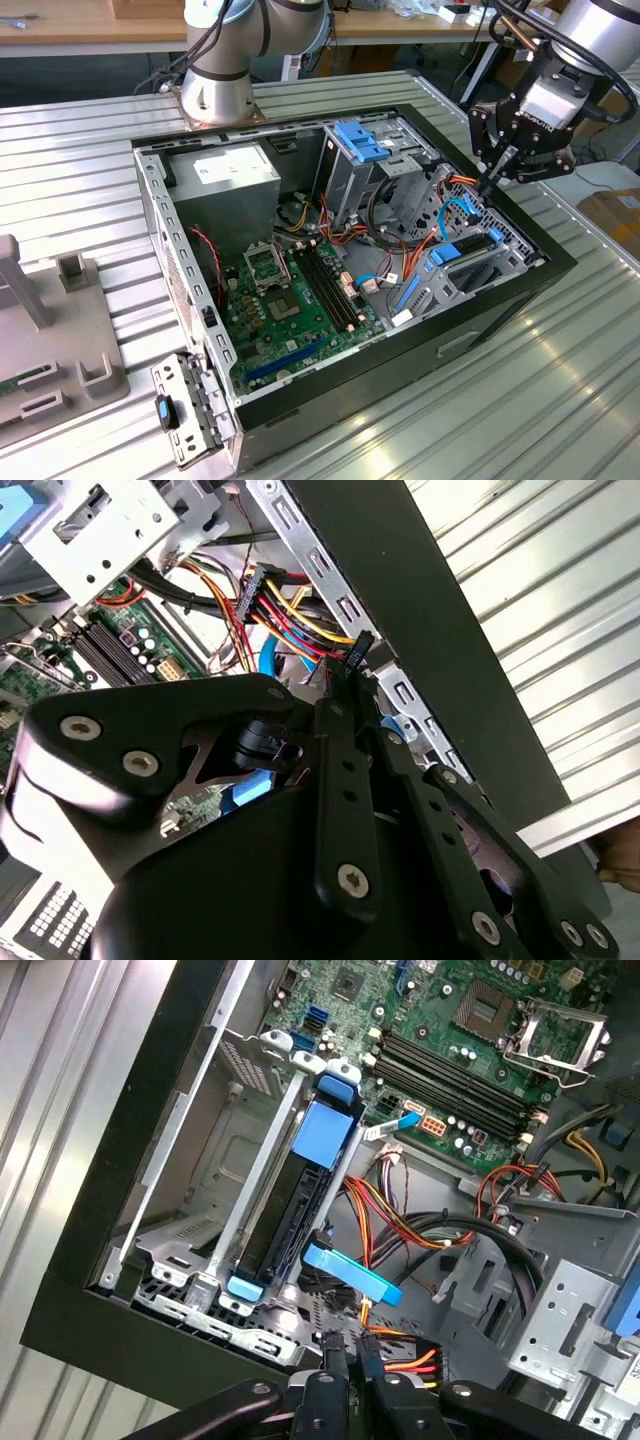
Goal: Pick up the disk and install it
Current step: 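Insert the first disk wire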
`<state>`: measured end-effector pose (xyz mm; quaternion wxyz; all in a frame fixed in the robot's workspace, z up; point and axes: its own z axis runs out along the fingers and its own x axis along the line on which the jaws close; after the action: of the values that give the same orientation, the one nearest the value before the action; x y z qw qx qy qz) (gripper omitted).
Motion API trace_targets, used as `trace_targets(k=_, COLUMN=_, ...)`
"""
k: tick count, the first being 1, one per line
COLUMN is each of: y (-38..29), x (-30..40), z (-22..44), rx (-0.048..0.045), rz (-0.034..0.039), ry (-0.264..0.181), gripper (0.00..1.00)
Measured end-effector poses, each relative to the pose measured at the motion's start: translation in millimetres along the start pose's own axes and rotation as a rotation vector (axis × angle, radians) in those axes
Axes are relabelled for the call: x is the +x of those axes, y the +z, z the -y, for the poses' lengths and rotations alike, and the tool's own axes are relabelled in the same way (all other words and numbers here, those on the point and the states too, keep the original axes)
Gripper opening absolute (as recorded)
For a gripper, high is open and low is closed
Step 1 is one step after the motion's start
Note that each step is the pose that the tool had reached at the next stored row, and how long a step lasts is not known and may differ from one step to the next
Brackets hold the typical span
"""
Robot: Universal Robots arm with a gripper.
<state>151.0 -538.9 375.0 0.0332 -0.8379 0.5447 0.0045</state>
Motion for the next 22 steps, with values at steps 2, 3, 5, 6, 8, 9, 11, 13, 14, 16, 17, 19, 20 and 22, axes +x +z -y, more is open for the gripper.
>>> trace_targets(k=2, y=0.1, x=0.1, z=-0.1, rx=0.0029, rz=-0.0001, ry=0.044, gripper=0.16)
trace_targets(k=3, y=0.2, x=0.1, z=-0.1, rx=0.0041, rz=-0.0009, ry=0.068, gripper=0.16)
trace_targets(k=5, y=0.2, x=0.1, z=-0.1, rx=0.0103, rz=0.0081, ry=0.110, gripper=0.16)
trace_targets(k=6, y=0.2, x=0.1, z=-0.1, rx=0.0155, rz=0.0194, ry=0.123, gripper=0.16)
trace_targets(k=8, y=0.3, x=0.3, z=-0.2, rx=0.0333, rz=0.0653, ry=0.133, gripper=0.16)
trace_targets(k=9, y=0.2, x=0.5, z=-0.2, rx=0.0376, rz=0.0771, ry=0.134, gripper=0.16)
trace_targets(k=11, y=0.2, x=1.6, z=-0.7, rx=0.0557, rz=0.1262, ry=0.135, gripper=0.16)
trace_targets(k=13, y=0.1, x=2.3, z=-1.0, rx=0.0604, rz=0.1386, ry=0.136, gripper=0.16)
trace_targets(k=14, y=0.0, x=3.0, z=-1.4, rx=0.0617, rz=0.1389, ry=0.144, gripper=0.16)
trace_targets(k=16, y=0.2, x=3.1, z=-1.4, rx=0.0655, rz=0.1365, ry=0.178, gripper=0.16)
trace_targets(k=17, y=0.5, x=3.1, z=-1.5, rx=0.0669, rz=0.1358, ry=0.190, gripper=0.16)
trace_targets(k=19, y=0.8, x=3.1, z=-1.5, rx=0.0719, rz=0.1321, ry=0.233, gripper=0.16)
trace_targets(k=20, y=1.0, x=3.2, z=-1.5, rx=0.0740, rz=0.1306, ry=0.251, gripper=0.16)
trace_targets(k=22, y=1.2, x=3.2, z=-1.5, rx=0.0777, rz=0.1281, ry=0.282, gripper=0.16)
